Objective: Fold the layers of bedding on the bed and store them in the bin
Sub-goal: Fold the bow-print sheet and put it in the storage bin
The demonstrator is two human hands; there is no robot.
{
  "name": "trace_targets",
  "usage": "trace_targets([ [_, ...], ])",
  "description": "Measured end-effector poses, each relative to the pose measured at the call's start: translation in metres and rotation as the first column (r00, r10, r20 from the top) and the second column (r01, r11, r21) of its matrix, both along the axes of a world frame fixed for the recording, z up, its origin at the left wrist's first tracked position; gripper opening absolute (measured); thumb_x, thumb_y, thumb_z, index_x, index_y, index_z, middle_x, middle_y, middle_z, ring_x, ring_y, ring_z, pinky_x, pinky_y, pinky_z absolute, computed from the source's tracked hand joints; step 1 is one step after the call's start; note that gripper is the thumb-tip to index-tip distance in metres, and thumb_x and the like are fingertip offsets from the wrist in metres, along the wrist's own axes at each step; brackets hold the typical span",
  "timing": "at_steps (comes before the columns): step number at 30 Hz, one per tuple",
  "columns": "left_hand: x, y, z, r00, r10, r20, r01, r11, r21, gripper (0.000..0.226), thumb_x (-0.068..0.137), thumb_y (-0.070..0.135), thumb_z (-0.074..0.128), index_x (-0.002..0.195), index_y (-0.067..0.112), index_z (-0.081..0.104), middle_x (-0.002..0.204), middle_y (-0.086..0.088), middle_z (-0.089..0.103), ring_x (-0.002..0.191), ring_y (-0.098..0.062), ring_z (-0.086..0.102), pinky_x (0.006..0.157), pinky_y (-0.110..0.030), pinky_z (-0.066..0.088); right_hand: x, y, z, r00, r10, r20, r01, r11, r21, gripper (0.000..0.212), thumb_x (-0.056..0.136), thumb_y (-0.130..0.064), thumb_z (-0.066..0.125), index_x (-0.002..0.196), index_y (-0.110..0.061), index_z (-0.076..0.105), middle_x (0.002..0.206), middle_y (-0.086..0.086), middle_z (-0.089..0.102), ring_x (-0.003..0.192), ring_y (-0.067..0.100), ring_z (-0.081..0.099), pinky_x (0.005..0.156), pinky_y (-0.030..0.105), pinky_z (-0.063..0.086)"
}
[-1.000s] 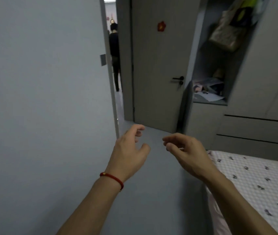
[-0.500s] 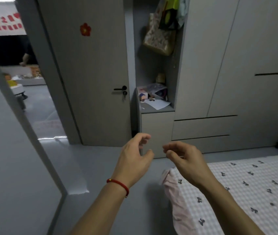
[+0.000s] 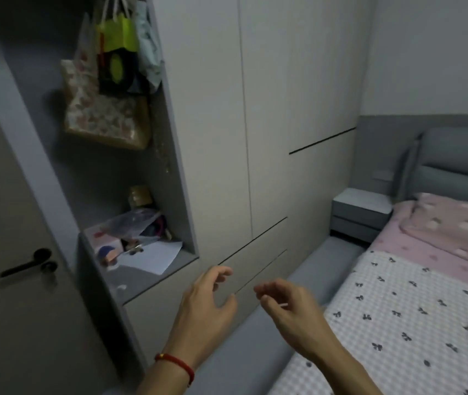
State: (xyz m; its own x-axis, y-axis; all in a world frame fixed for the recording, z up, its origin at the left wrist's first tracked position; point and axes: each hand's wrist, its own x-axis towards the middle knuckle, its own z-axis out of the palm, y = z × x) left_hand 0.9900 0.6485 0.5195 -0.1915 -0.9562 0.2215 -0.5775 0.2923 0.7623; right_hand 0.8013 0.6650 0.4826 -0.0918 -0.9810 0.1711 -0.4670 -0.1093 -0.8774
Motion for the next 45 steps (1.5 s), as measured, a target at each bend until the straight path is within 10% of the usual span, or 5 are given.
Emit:
trace_targets([
  [14,-0.136,-0.383,-0.01,0.902,-0.418,0.108,0.418,0.908,0.028,0.038,0.087,0.019,0.067,0.12,0.037,0.058,0.116,0.014,0.061,0.109,-0.004,0.057,0.089,-0.024,0.048,-0.1,-0.324,-0.029,0.902,-0.424,0.083,0.423,0.906,0.032,0.023,0.094,-0.018,0.061,0.107,-0.029,0.076,0.098,-0.017,0.075,0.091,-0.005,0.067,0.082,0.016,0.053],
  [25,-0.331,-0.587,-0.065,0.538,-0.843,0.002,0.827,0.528,0.193,0.032,0.09,0.018,0.065,0.106,0.043,0.052,0.11,0.014,0.058,0.107,-0.007,0.055,0.087,-0.019,0.041,-0.235,-0.457,-0.06,0.577,-0.813,-0.08,0.816,0.569,0.101,0.024,0.095,-0.019,0.061,0.111,-0.029,0.075,0.103,-0.02,0.072,0.097,-0.009,0.065,0.093,0.022,0.055],
  [39,-0.617,-0.693,-0.203,0.303,-0.949,0.087,0.804,0.304,0.51,0.031,0.087,0.025,0.067,0.117,0.029,0.062,0.112,0.006,0.065,0.101,-0.011,0.062,0.082,-0.023,0.052,-0.443,-0.514,-0.177,0.255,-0.965,-0.053,0.888,0.213,0.407,0.026,0.099,-0.021,0.058,0.122,-0.023,0.07,0.123,-0.007,0.07,0.102,0.004,0.064,0.087,0.018,0.049],
  [45,-0.757,-0.716,-0.311,0.216,-0.948,0.236,0.676,0.319,0.664,0.028,0.083,0.019,0.068,0.11,0.026,0.064,0.107,0.004,0.066,0.089,-0.002,0.06,0.062,-0.003,0.04,-0.593,-0.525,-0.316,0.234,-0.97,-0.068,0.731,0.129,0.67,0.038,0.098,-0.027,0.059,0.137,-0.022,0.058,0.138,0.007,0.061,0.111,0.02,0.064,0.093,0.032,0.052],
])
